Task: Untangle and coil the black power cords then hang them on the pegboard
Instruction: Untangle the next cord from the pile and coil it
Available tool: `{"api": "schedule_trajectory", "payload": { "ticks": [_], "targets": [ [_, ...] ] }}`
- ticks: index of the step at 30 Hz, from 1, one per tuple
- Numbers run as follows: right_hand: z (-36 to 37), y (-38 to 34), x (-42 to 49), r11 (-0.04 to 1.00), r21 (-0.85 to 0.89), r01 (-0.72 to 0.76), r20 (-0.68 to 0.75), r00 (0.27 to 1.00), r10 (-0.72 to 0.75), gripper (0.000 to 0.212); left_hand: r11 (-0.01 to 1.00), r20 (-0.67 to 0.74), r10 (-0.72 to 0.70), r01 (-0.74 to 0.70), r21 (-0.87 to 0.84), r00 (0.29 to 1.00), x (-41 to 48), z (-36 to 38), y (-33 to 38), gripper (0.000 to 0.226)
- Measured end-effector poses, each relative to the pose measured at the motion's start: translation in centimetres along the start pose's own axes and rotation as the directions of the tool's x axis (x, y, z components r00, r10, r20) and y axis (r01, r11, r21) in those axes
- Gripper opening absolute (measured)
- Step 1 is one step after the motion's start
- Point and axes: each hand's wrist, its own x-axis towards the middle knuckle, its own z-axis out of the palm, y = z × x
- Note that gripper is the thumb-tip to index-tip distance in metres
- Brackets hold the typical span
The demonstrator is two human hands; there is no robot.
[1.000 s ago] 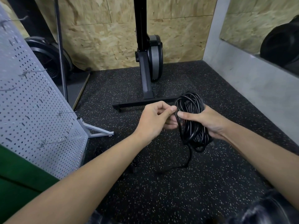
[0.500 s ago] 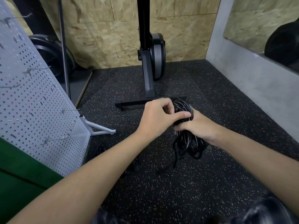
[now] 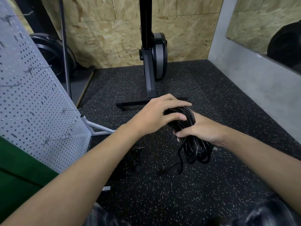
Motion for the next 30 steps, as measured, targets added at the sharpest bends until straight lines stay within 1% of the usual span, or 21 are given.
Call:
{"api": "schedule_trajectory", "payload": {
  "ticks": [2,3,4,8,9,11,13,15,19,21,23,25,26,28,30],
  "targets": [
    [0.1,0.0,0.0,0.999,-0.027,-0.025,-0.018,1.0,0.025,0.081,0.998,-0.019,-0.013,0.014,0.057,1.0,-0.1,0.5,-0.4,0.03],
    [0.1,-0.2,-0.1,0.999,-0.032,-0.038,-0.019,0.999,0.037,0.09,0.996,-0.035,-0.024,0.027,0.082,0.999,-0.2,0.8,-0.6,0.028],
    [0.0,-0.3,-0.2,0.998,-0.043,-0.043,-0.013,0.999,0.042,0.094,0.995,-0.053,-0.036,0.04,0.09,0.998,-0.2,1.0,-0.8,0.029],
    [-0.4,-1.5,-1.0,0.994,-0.11,-0.021,-0.016,1.0,0.019,0.098,0.997,-0.122,-0.069,0.074,0.033,0.99,0.0,1.3,-1.0,0.027],
    [-0.4,-1.7,-1.2,0.995,-0.094,-0.013,-0.006,1.0,0.013,0.101,0.996,-0.139,-0.092,0.093,0.004,0.986,0.0,1.3,-1.1,0.026],
    [-0.2,-2.0,-1.8,1.0,0.0,-0.01,0.019,1.0,0.01,0.105,0.984,-0.167,-0.168,0.155,-0.087,0.972,0.0,1.3,-1.1,0.026],
    [0.1,-2.2,-2.2,0.994,0.107,-0.009,0.016,1.0,0.008,0.1,0.964,-0.161,-0.243,0.218,-0.154,0.957,0.1,1.4,-1.2,0.028],
    [0.5,-2.2,-2.2,0.988,0.155,0.007,0.008,1.0,-0.009,0.088,0.944,-0.133,-0.297,0.27,-0.19,0.946,0.1,1.1,-1.4,0.027],
    [0.9,-2.0,-1.8,0.987,0.15,0.052,0.018,0.998,-0.056,0.063,0.888,-0.051,-0.359,0.324,-0.327,0.932,-0.3,0.5,-2.8,0.029],
    [1.2,-1.8,-1.7,0.989,0.14,0.042,0.013,0.999,-0.045,0.06,0.88,-0.021,-0.356,0.328,-0.343,0.934,-0.7,1.0,-3.3,0.032],
    [1.4,-1.7,-1.7,0.99,0.135,0.035,-0.003,0.999,-0.035,0.059,0.893,-0.027,-0.337,0.311,-0.326,0.941,-0.8,1.7,-3.5,0.033],
    [1.5,-1.7,-1.5,0.99,0.128,0.059,-0.025,0.998,-0.056,0.057,0.884,-0.011,-0.326,0.301,-0.357,0.945,-0.8,1.9,-3.4,0.034],
    [1.5,-1.7,-1.5,0.989,0.124,0.079,-0.041,0.996,-0.074,0.056,0.863,0.022,-0.329,0.31,-0.399,0.944,-0.7,1.8,-3.2,0.034],
    [1.5,-1.6,-1.5,0.988,0.101,0.116,-0.046,0.993,-0.112,0.051,0.79,0.076,-0.363,0.35,-0.503,0.929,-0.6,1.5,-3.0,0.033],
    [1.5,-1.5,-1.3,0.987,0.116,0.113,-0.022,0.994,-0.112,0.042,0.752,0.069,-0.413,0.383,-0.537,0.908,-0.3,1.5,-3.0,0.033]
  ]
}}
